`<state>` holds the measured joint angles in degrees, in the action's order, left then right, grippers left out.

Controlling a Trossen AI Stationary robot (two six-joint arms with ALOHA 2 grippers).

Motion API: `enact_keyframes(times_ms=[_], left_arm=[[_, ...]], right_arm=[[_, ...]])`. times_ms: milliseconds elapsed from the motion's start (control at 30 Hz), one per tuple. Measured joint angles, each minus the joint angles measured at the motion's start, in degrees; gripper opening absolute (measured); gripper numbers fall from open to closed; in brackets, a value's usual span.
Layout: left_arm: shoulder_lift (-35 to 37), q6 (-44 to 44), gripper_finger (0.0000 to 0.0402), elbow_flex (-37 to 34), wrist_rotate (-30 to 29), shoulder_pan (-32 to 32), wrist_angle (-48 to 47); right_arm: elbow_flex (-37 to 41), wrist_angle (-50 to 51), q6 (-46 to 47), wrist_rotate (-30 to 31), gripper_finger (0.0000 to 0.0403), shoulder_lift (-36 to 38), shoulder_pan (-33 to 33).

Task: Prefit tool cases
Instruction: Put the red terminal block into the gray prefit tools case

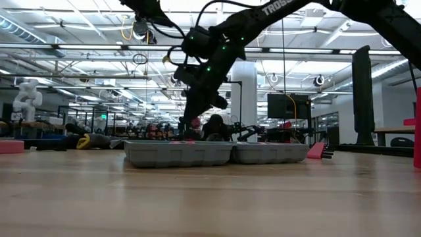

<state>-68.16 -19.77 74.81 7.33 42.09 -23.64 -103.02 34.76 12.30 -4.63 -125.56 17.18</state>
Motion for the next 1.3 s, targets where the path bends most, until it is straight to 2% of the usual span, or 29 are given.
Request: enact_keyframes(times_ms=[133,267,433,533,600,833,967,1300], left_arm=[[0.0,-0.91,0.0,0.02,0.95,0.01,-2.61],[0.0,-3.03,0.0,0.02,3.37,0.01,-7.15],[0.0,-3.1,0.0,0.02,4.13,-0.01,-9.2],[0.0,-3.41,0.0,0.02,4.4,0.01,-8.37],[0.0,-3.51,0.0,0.02,4.44,0.01,-8.12],[0.0,-3.58,0.0,0.02,4.46,-0.01,-8.18],[0.0,-3.61,0.0,0.02,4.46,0.01,-8.1],[-0.02,-3.61,0.0,0.0,4.46,-0.01,-8.2]], right_arm=[[0.01,-0.53,-5.58,1.55,0.0008,-0.98,-1.02],[0.02,0.0,-12.63,1.64,0.0044,-1.2,-2.17],[-0.01,-0.25,-20.03,1.8,0.0113,-1.2,-3.12],[-0.02,0.03,-23.9,5.97,0.0161,-1.42,-3.23],[-0.02,-0.24,-24.46,7.96,0.0196,-1.77,-3.31],[-0.04,-1.05,-21.42,7.28,0.0287,-4.87,-2.5],[-0.02,-1.94,-21.49,7.62,0.0302,-6.12,-2.46],[-0.28,-4.26,-23.66,7.5,0.0304,-8.24,-2.15]])
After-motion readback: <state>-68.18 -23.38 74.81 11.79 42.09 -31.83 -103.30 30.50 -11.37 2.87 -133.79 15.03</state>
